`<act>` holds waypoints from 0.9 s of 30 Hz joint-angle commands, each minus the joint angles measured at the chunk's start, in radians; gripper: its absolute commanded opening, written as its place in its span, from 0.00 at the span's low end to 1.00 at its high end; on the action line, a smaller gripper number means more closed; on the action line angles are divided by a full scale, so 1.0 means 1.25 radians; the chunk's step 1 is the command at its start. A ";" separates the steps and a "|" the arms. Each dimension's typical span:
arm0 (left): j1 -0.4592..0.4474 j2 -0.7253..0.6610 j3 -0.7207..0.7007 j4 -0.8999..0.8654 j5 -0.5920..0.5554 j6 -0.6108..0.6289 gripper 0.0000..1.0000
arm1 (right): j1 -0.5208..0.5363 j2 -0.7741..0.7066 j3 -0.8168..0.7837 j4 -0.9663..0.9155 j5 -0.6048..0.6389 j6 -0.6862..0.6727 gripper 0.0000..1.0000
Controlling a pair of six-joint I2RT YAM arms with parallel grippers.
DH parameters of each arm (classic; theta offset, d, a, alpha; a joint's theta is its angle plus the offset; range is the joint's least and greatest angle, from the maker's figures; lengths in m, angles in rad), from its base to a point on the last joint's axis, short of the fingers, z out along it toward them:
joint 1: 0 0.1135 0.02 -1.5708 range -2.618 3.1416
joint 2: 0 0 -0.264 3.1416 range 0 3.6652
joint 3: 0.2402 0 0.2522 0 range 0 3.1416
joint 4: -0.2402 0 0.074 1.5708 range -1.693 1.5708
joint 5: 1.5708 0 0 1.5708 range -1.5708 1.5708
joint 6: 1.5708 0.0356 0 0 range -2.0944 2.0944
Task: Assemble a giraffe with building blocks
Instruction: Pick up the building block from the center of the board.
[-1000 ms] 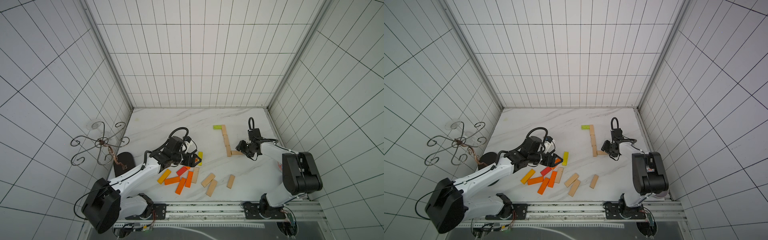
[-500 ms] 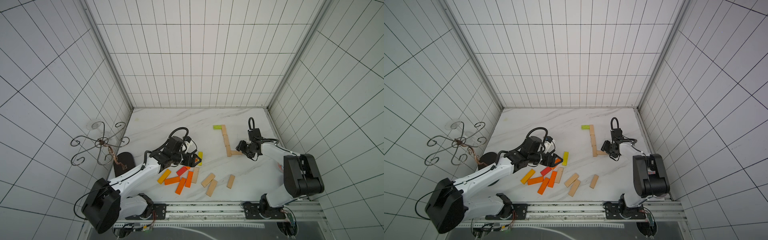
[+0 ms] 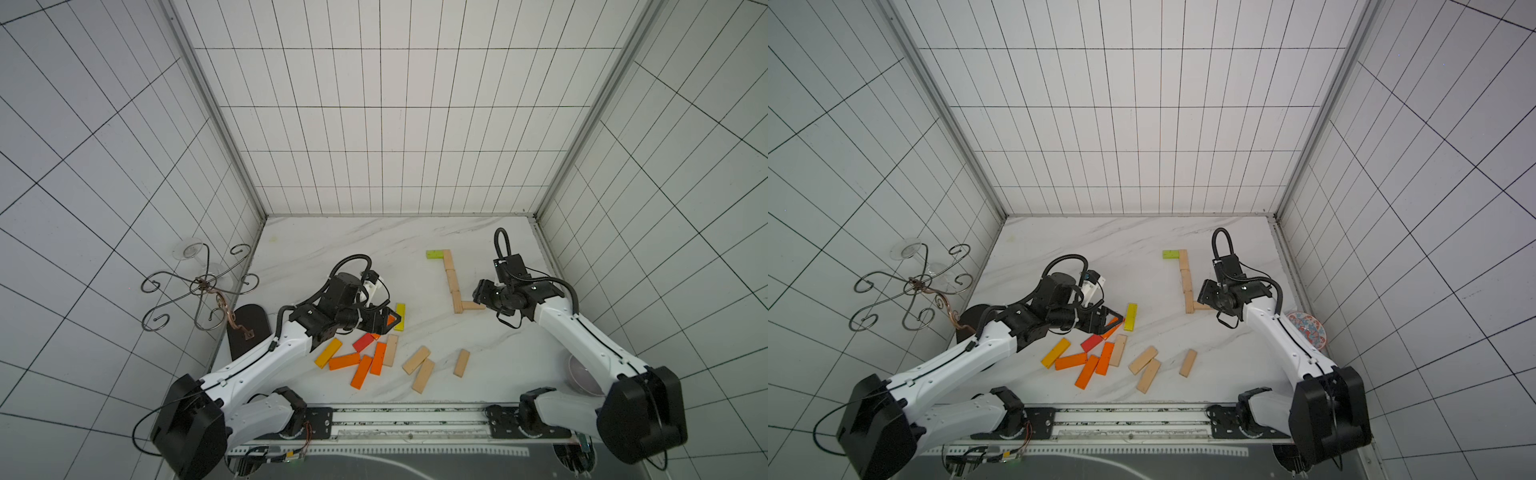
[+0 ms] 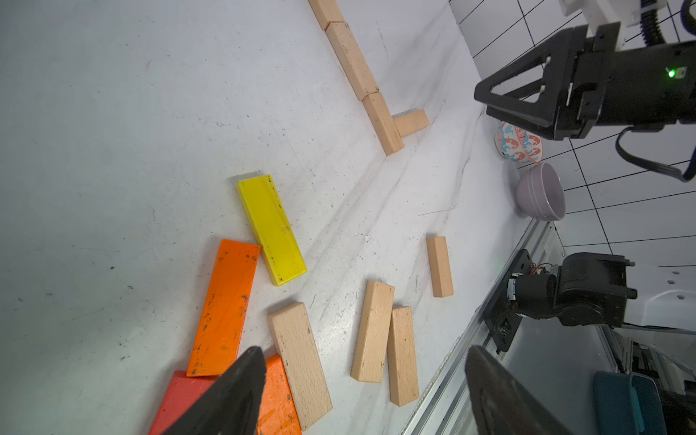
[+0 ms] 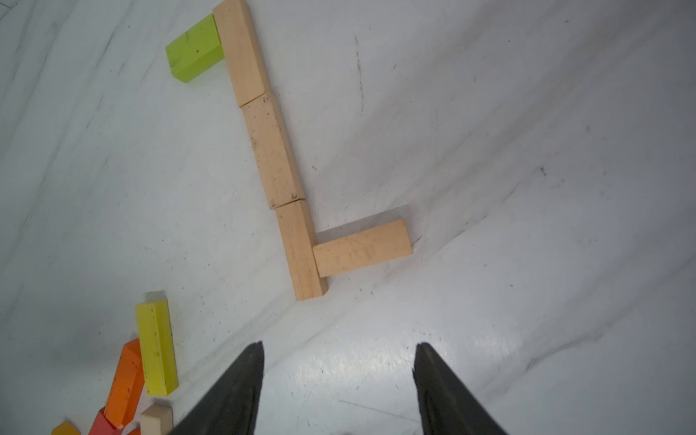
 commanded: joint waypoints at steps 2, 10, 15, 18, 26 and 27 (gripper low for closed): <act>0.001 -0.024 -0.017 -0.009 -0.015 -0.010 0.83 | 0.101 -0.005 0.001 -0.195 0.068 0.144 0.63; -0.015 -0.018 -0.021 -0.022 -0.026 -0.001 0.83 | 0.296 0.031 -0.060 -0.196 0.047 0.302 0.62; -0.023 -0.013 -0.027 -0.008 -0.030 -0.008 0.83 | 0.368 0.075 -0.070 -0.186 0.047 0.348 0.63; -0.024 -0.006 -0.025 -0.004 -0.030 -0.007 0.83 | 0.387 0.096 -0.096 -0.179 0.040 0.374 0.63; -0.028 0.009 -0.033 0.014 -0.025 -0.011 0.83 | 0.407 0.120 -0.155 -0.118 0.018 0.402 0.59; -0.029 0.011 -0.034 0.016 -0.025 -0.012 0.83 | 0.407 0.124 -0.162 -0.109 0.012 0.404 0.58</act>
